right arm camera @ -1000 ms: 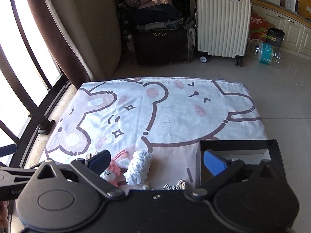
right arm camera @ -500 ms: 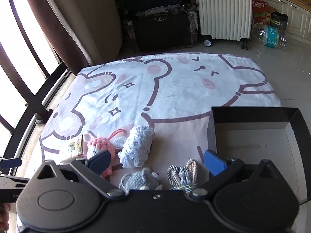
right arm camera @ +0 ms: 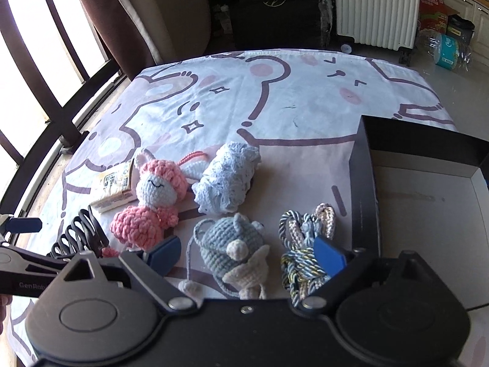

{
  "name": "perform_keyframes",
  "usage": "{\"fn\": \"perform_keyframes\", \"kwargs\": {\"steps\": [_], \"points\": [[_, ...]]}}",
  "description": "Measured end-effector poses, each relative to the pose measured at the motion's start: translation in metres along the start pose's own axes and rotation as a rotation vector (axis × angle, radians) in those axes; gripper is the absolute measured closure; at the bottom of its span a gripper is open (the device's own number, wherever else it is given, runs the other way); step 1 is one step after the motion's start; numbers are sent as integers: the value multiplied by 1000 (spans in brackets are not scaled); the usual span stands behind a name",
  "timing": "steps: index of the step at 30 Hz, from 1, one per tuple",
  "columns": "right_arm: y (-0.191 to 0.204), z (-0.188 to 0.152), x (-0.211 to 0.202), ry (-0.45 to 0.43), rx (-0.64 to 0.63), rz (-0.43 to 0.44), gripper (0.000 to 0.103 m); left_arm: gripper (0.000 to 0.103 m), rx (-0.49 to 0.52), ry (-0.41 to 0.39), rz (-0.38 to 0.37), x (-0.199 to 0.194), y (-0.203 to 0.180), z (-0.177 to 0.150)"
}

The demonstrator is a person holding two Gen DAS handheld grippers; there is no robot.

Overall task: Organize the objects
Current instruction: 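Close the left tool on the claw clip while the right tool closes on the mouse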

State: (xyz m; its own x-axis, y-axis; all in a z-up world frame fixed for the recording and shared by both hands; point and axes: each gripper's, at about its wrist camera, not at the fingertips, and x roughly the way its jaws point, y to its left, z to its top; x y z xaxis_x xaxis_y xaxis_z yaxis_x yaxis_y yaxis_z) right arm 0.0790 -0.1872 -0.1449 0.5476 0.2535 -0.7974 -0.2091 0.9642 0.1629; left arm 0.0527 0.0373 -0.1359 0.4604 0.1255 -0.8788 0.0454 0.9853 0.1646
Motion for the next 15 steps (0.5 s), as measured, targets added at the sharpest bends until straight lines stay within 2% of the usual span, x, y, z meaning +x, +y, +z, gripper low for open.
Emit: {"fn": "perform_keyframes", "kwargs": {"steps": [6,8,11,15], "points": [[2,-3,2,2,-28,4,26,6,-22,17,-46,8,3,3],[4,-3,2,8,-43,11,38,7,-42,41,-85,10,5,3],[7,-5,3,23,-61,24,42,8,-69,75,-192,8,6,1],[12,-7,8,41,-89,28,45,8,-35,73,-207,1,-2,-1]]}}
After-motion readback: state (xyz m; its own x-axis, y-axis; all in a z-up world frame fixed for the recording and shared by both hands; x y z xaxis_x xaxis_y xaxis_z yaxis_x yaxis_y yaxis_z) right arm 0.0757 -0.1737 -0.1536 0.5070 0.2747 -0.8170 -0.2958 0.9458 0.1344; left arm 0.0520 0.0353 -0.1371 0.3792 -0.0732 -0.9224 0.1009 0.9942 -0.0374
